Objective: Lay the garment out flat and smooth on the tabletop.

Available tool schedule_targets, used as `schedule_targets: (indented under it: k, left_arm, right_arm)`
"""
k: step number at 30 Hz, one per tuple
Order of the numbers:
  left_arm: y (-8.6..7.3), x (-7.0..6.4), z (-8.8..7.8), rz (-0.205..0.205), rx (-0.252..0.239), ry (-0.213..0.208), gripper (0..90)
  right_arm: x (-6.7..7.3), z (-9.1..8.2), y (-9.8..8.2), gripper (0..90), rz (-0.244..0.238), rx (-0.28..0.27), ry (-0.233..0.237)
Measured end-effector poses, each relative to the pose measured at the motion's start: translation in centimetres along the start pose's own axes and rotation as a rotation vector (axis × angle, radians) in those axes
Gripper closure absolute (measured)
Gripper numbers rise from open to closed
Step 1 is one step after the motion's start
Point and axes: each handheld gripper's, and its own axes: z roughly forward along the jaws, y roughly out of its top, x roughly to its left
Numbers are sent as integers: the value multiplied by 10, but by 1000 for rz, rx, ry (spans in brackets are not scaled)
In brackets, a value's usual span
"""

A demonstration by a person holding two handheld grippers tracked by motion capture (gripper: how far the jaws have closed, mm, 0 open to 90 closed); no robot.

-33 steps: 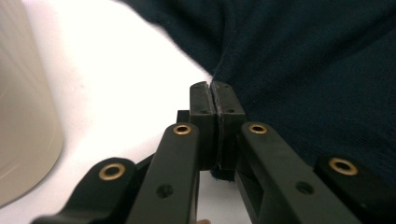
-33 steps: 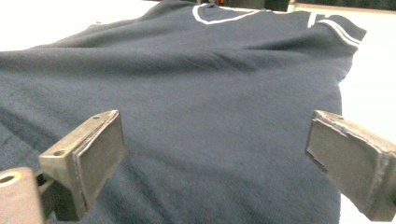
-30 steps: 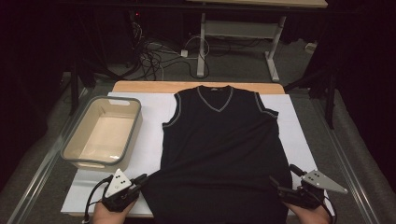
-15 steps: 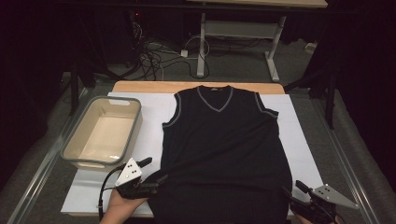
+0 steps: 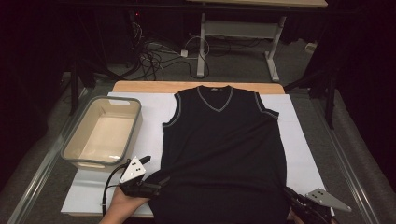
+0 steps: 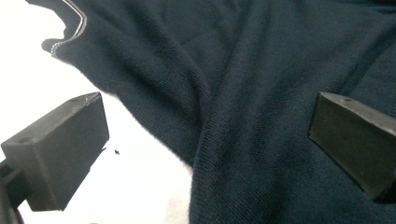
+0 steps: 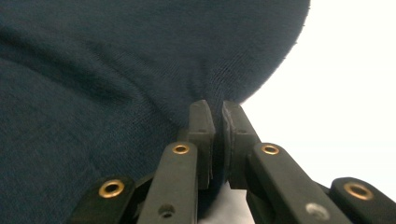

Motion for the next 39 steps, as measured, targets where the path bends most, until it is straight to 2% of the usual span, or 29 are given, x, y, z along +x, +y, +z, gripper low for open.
schedule_targets:
  k: [5,8,12,15,16,17,18,20,21,24,25,27,29,30,32,34,35,36,37,38,39]
  left_arm:
    - [0,0,-1,-1,-9,0,0]
    - [-1,0,-2,-5,-14,-2,0]
    - [-1,-1,-3,-9,-21,-5,0]
    - [1,-6,-3,-16,24,-21,0]
    - [1,-11,-4,-29,38,-35,24]
    - [3,-16,-5,-44,62,-51,84]
    - [4,-23,-7,-50,66,-63,157]
    - [5,-40,-11,-30,96,-34,297]
    - [5,-49,-14,-20,98,-33,340]
    - [0,-72,-22,6,60,-73,507]
    - [0,-78,-23,7,57,-99,564]
    - [-1,-91,-22,22,19,-145,649]
    - [0,-102,-16,42,13,-187,694]
    - [0,-106,-10,42,32,-207,694]
    - [-3,-112,3,43,73,-211,689]
    - [-5,-114,17,34,127,-183,544]
    - [-7,-114,23,33,160,-175,510]
    - [-9,-117,26,58,177,-159,505]
    - [-10,-123,26,115,178,-119,477]
    - [-10,-128,25,148,176,-95,476]
    - [-10,-129,25,141,183,-108,517]
  right_arm:
    - [-16,-22,-12,849,35,-15,-32]
    - [-26,-34,-17,852,42,-27,-73]
    - [-42,-53,-27,853,84,-41,-114]
    - [-50,-64,-34,854,86,-42,-148]
    - [-51,-66,-35,854,92,-43,-151]
    - [-52,-67,-37,854,96,-42,-152]
    - [-52,-66,-37,853,101,-38,-150]
    - [-50,-63,-37,846,91,-30,-145]
    - [-49,-61,-36,828,97,-26,-131]
    - [-47,-58,-33,682,94,-53,-106]
    - [-47,-58,-32,651,100,-62,-98]
    - [-44,-60,-28,621,99,-87,-92]
    - [-40,-61,-24,613,90,-108,-86]
    - [-38,-61,-22,613,85,-117,-78]
    - [-32,-61,-19,609,71,-124,-60]
    - [-26,-58,-17,602,55,-123,-45]
    - [-23,-56,-16,602,52,-120,-36]
    - [-21,-55,-15,602,46,-119,-28]
    - [-20,-54,-14,602,37,-118,-22]
    - [-18,-53,-14,601,38,-116,-18]
    - [-16,-52,-13,600,35,-116,-12]
